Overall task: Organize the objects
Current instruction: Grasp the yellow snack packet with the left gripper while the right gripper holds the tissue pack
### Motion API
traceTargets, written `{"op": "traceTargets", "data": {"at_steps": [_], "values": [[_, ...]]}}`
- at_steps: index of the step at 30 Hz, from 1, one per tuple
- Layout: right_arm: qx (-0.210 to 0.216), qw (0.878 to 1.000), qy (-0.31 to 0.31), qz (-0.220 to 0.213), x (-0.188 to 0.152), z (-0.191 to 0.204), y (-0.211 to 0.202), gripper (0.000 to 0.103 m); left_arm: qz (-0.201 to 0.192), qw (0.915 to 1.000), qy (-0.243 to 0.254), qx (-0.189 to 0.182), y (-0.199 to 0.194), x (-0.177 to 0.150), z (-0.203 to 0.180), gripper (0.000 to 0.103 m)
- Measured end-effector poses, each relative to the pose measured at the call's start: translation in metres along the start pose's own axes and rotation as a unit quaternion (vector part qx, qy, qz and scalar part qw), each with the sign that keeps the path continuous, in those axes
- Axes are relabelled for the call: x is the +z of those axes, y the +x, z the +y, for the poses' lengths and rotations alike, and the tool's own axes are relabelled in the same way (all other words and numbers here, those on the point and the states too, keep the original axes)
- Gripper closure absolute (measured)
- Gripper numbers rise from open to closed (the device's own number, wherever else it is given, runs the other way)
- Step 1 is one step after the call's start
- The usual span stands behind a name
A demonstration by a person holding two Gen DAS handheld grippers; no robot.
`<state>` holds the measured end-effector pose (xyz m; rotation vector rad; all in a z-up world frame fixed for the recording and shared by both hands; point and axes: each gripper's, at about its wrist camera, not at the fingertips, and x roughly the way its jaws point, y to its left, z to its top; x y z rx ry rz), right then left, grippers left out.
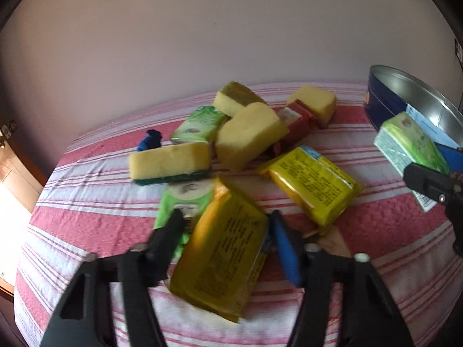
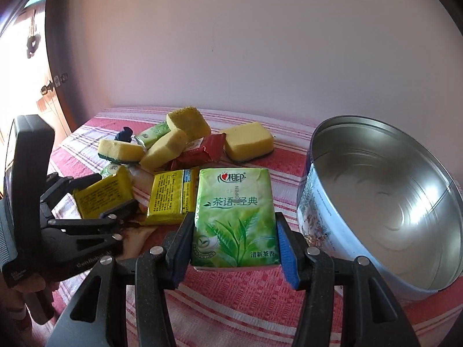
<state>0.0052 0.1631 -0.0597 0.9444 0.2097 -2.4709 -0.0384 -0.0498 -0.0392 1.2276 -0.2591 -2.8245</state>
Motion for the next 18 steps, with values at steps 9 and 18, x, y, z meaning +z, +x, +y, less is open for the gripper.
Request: {"op": "traceTargets", "data": {"at_steps": [9, 18], "values": [[-0.015, 0.999, -0.011, -0.031, 0.000, 0.003, -0.013, 0.048, -0.016, 0.9978, -0.047, -0.043, -0.013, -0.007, 0.019, 0.078], [-0.003, 1.000, -0.006, -0.030, 0.000, 0.001, -0.014, 0.048, 0.000, 0.9981, -0.057, -0.025, -0.023, -0.026, 0.031, 0.027]]}}
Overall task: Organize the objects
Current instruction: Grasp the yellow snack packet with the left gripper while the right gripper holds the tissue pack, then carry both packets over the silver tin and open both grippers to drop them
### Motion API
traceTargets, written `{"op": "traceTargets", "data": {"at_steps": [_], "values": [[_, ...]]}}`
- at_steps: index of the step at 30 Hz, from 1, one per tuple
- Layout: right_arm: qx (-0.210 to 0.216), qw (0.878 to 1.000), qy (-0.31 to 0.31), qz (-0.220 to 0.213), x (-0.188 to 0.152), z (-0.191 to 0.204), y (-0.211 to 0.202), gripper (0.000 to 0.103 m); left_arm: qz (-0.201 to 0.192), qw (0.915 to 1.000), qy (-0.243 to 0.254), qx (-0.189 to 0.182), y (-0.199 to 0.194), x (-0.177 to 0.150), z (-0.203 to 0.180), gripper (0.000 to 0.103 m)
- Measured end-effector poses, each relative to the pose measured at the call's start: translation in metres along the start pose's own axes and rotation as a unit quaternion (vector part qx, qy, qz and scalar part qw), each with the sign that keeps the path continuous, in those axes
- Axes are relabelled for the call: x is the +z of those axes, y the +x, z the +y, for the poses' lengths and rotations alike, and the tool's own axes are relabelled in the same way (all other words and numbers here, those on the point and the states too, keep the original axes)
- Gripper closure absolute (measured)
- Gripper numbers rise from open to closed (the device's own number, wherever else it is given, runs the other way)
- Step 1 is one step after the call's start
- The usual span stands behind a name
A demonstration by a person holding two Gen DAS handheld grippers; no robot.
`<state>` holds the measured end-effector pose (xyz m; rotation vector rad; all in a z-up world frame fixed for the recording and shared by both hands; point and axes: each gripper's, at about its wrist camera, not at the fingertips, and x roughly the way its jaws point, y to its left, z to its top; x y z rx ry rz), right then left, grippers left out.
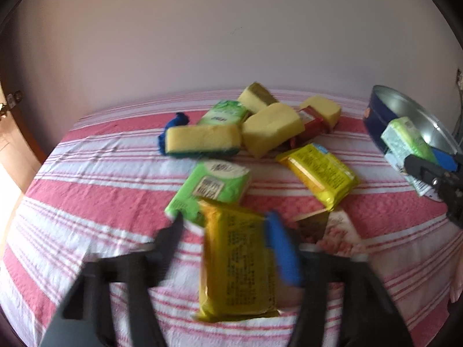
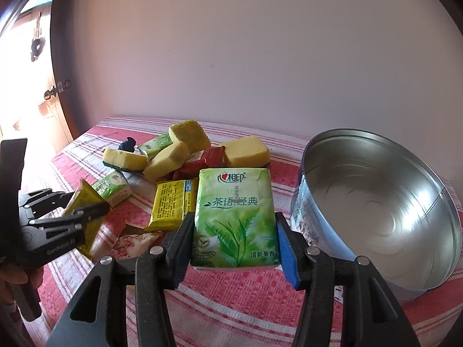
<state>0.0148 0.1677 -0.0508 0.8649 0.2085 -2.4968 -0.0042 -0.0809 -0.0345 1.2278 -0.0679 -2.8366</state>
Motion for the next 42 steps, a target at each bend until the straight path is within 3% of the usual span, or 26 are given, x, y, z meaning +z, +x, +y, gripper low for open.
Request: {"op": "traceTargets", "data": {"at_steps": [2, 3, 4, 5, 9, 13, 20, 23, 28, 36, 42], "values": [[-0.001, 1.000, -0.001, 0.000, 0.000, 0.001, 0.000, 0.048, 0.006, 1.0000, 0.001, 0.005, 0.002, -0.003, 0.000, 0.026], [-0.001, 1.000, -0.001, 0.000, -0.001, 0.001, 0.000, 0.048, 0.006, 1.0000, -0.004, -0.001, 0.001, -0.006, 0.001, 0.032], [-0.001, 1.000, -0.001, 0.000, -0.001, 0.002, 0.001, 0.048, 0.005, 0.9998, -0.014, -0.013, 0.001, -0.007, 0.003, 0.051], [-0.001, 1.000, -0.001, 0.001, -0.001, 0.002, 0.001, 0.048, 0.005, 0.9990, -0.024, -0.039, 0.000, -0.009, 0.005, 0.062], [0.000, 1.000, 0.001, 0.002, -0.002, 0.002, 0.001, 0.048, 0.001, 0.9986, -0.029, -0.044, -0.003, -0.010, 0.003, 0.069], [0.002, 1.000, 0.002, -0.004, -0.002, 0.001, -0.002, 0.048, -0.027, 0.9967, -0.049, -0.059, -0.018, -0.006, 0.006, 0.085], [0.009, 0.999, 0.020, -0.040, 0.004, -0.008, -0.020, 0.048, -0.047, 0.9969, -0.032, -0.055, -0.033, 0.005, -0.005, 0.086], [0.010, 0.998, 0.026, -0.052, 0.004, -0.013, -0.026, 0.048, -0.060, 0.9950, -0.041, -0.068, -0.040, 0.010, -0.010, 0.086], [0.009, 0.996, 0.033, -0.082, 0.008, -0.028, -0.042, 0.048, -0.095, 0.9919, -0.012, -0.084, -0.061, 0.030, -0.040, 0.086], [-0.044, 0.991, 0.067, -0.105, 0.007, -0.087, -0.057, 0.048, -0.148, 0.9808, 0.023, -0.125, -0.075, 0.068, -0.118, 0.086], [-0.108, 0.985, 0.083, -0.105, 0.002, -0.138, -0.061, 0.048, -0.146, 0.9751, 0.049, -0.160, -0.064, 0.081, -0.178, 0.086]]}}
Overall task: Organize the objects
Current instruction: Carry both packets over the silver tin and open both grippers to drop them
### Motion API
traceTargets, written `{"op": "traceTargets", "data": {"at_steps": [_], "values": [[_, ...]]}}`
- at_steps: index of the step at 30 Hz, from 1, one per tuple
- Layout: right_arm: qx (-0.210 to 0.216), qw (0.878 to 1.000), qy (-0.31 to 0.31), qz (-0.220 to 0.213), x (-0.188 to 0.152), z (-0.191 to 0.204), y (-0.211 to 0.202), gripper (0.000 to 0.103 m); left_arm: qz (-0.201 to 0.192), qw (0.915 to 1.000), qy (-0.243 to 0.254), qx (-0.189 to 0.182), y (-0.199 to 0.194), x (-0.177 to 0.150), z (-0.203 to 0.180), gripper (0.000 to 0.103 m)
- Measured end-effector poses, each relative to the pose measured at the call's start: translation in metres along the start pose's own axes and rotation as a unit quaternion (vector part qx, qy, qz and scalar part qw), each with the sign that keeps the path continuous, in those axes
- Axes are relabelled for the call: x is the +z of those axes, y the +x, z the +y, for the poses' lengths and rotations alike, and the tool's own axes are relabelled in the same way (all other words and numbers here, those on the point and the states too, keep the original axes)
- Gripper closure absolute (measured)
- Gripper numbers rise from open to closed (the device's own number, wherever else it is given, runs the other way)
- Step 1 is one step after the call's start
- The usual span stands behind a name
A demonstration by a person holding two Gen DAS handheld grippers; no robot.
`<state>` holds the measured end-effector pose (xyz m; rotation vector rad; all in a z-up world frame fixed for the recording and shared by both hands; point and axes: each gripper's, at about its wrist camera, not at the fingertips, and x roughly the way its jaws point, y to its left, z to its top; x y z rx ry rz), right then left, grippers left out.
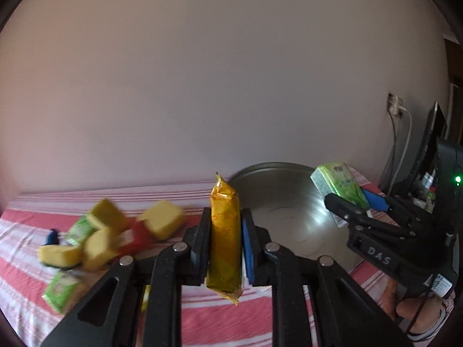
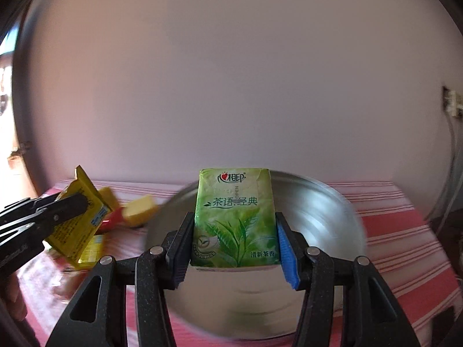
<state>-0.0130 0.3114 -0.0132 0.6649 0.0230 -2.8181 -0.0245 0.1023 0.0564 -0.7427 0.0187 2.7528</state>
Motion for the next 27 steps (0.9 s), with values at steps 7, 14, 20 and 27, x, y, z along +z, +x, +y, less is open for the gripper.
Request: {"op": "traceTargets", "data": {"at_steps": [7, 14, 20, 27], "values": [[-0.051, 0.998, 0.012, 0.021, -0.001, -0.036, 0.017, 0.048, 0.020, 0.9996, 0.008, -0.021, 0.039, 0.004, -0.043, 0.086], [-0.077, 0.997, 0.001, 0.031, -0.004, -0.047, 0.025, 0.048, 0.040, 0.9988, 0.003, -0.027, 0.064, 0.001, -0.062, 0.086], [-0.083, 0.996, -0.002, 0.039, -0.005, -0.044, 0.026, 0.048, 0.050, 0.9984, -0.004, -0.027, 0.078, -0.005, -0.063, 0.086], [-0.087, 0.995, -0.006, 0.049, -0.006, -0.051, 0.039, 0.048, 0.055, 0.9983, -0.004, -0.018, 0.084, -0.009, -0.062, 0.086]]}}
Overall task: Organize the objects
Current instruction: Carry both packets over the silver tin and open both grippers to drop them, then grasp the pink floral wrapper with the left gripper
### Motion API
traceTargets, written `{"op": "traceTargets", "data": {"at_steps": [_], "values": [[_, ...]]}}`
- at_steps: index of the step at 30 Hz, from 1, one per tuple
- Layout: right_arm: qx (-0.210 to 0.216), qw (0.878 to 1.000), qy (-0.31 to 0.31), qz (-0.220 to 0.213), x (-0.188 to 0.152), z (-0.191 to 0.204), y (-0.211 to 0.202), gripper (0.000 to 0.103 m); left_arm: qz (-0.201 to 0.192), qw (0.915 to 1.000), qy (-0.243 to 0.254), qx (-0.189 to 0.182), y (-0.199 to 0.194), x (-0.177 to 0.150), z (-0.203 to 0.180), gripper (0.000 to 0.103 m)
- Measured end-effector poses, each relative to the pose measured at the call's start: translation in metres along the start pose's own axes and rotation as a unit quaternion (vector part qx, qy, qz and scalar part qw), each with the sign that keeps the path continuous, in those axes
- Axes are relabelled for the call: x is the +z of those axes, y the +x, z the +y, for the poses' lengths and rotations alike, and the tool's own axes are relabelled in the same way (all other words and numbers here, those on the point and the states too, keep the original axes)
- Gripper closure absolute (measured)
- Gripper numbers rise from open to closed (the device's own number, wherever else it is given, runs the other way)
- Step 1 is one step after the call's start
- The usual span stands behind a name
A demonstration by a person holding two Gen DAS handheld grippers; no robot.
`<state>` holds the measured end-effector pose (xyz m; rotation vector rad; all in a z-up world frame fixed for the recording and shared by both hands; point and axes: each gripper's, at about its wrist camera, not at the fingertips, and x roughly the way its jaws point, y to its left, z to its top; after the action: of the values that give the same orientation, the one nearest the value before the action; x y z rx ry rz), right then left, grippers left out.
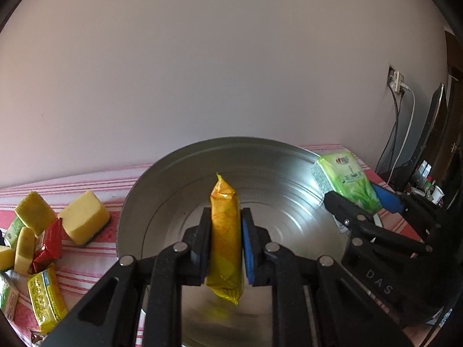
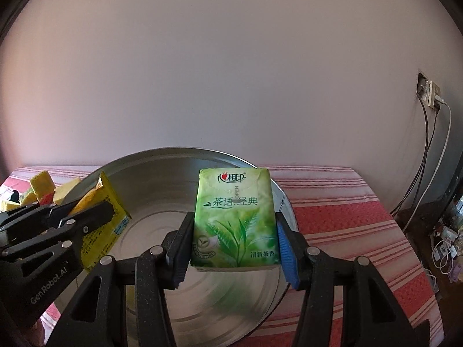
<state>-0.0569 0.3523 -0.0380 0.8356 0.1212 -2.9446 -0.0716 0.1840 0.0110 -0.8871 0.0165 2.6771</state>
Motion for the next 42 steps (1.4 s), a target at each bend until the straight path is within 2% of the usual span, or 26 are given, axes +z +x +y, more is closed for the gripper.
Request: {"op": "traceTargets", "data": {"at_steps": [3, 4, 5, 6, 7, 8, 10, 11, 18, 22, 26, 28, 31, 36, 39, 42], "values": [[-0.001, 1.000, 0.000, 0.000, -0.001, 0.001, 0.001, 0.046, -0.001, 1.0000, -0.003, 0.009, -0.002, -0.001, 0.002, 0.084], [-0.002, 1.000, -0.001, -0.001, -0.002, 0.001, 0.001, 0.044, -0.005, 0.9999, -0.001, 0.014, -0.004, -0.001, 0.001, 0.077], [-0.002, 1.000, -0.001, -0.002, -0.001, 0.002, 0.000, 0.036, -0.009, 0.9998, 0.004, 0.018, -0.007, -0.001, -0.001, 0.069], [-0.004, 1.000, 0.000, -0.007, -0.001, 0.003, -0.003, 0.029, -0.012, 0.9997, 0.007, 0.020, -0.009, -0.001, -0.001, 0.050], [-0.006, 1.000, 0.001, -0.014, 0.000, 0.003, -0.005, 0.027, -0.021, 0.9993, 0.006, 0.029, -0.013, -0.001, -0.002, 0.038], [-0.015, 1.000, 0.003, -0.017, 0.000, 0.002, -0.007, 0.027, -0.033, 0.9988, 0.003, 0.036, -0.019, -0.002, 0.000, 0.031], [-0.017, 1.000, 0.010, -0.022, 0.002, -0.002, -0.009, 0.027, -0.044, 0.9983, -0.004, 0.036, -0.026, -0.003, 0.003, 0.007], [-0.012, 1.000, 0.019, -0.021, 0.002, -0.004, -0.009, 0.027, -0.050, 0.9980, -0.013, 0.036, -0.030, -0.004, 0.007, 0.004], [0.003, 0.999, 0.042, -0.020, 0.003, -0.011, -0.012, 0.024, -0.082, 0.9939, -0.040, 0.062, -0.051, -0.010, 0.025, 0.003], [0.008, 0.999, 0.045, -0.023, 0.002, -0.010, -0.012, 0.023, -0.083, 0.9927, -0.051, 0.072, -0.058, -0.018, 0.040, 0.003], [-0.011, 0.997, 0.057, -0.045, 0.002, -0.016, -0.017, 0.023, -0.085, 0.9899, -0.049, 0.102, -0.063, -0.024, 0.057, 0.003], [-0.016, 0.996, 0.069, -0.058, 0.002, -0.021, -0.021, 0.023, -0.083, 0.9896, -0.054, 0.105, -0.063, -0.027, 0.063, 0.003], [-0.033, 0.992, 0.089, -0.079, 0.001, -0.029, -0.027, 0.012, -0.079, 0.9892, -0.062, 0.107, -0.066, -0.034, 0.072, 0.003], [-0.081, 0.985, 0.110, -0.103, -0.002, -0.041, -0.032, 0.011, -0.082, 0.9880, -0.067, 0.113, -0.077, -0.041, 0.073, 0.003], [-0.081, 0.980, 0.125, -0.130, -0.005, -0.047, -0.038, 0.011, -0.082, 0.9872, -0.065, 0.120, -0.081, -0.047, 0.079, 0.003], [-0.068, 0.981, 0.121, -0.136, -0.006, -0.043, -0.037, 0.011, -0.078, 0.9868, -0.064, 0.126, -0.082, -0.051, 0.084, 0.003]]}}
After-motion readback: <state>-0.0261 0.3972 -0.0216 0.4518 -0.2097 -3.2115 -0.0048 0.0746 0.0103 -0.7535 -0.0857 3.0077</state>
